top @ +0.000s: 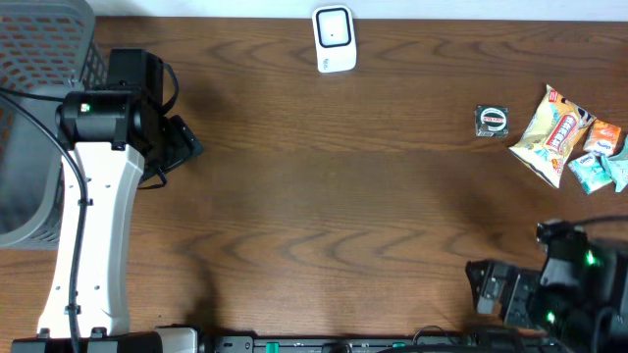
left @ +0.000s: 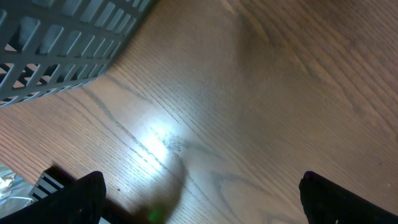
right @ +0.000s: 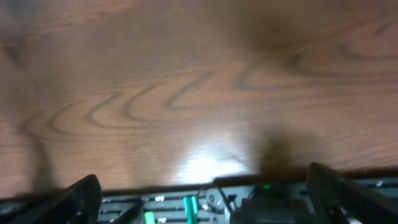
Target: Scan the item barcode
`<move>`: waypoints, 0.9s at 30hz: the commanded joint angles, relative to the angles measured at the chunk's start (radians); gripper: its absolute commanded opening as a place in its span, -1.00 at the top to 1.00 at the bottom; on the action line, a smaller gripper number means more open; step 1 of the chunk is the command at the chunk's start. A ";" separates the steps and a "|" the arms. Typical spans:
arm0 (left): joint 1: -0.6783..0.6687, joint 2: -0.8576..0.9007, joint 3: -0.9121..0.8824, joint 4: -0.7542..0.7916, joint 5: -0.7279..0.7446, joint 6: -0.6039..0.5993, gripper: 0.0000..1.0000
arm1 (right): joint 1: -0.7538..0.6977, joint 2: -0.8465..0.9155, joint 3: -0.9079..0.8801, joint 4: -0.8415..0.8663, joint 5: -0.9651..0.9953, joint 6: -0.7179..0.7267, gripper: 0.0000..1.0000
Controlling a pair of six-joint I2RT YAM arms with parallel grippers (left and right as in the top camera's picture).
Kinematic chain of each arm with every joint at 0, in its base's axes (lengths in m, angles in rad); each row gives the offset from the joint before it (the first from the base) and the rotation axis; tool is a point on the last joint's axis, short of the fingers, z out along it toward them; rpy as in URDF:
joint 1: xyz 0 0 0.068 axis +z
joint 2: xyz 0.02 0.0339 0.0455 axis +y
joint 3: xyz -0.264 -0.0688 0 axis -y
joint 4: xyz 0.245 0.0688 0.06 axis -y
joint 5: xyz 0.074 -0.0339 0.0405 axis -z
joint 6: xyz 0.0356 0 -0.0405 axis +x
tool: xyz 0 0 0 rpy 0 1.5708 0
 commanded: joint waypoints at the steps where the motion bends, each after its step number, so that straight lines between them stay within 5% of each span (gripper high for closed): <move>1: 0.003 0.000 0.000 -0.004 -0.009 -0.005 -0.95 | 0.007 -0.080 -0.005 0.031 0.027 -0.098 -0.98; 12: 0.003 0.000 0.000 -0.004 -0.009 -0.006 -0.96 | 0.029 -0.264 -0.109 0.171 0.028 -0.167 -0.98; 27: 0.003 0.000 0.000 -0.004 -0.009 -0.005 -0.95 | 0.040 -0.405 -0.601 0.875 -0.048 -0.167 -0.98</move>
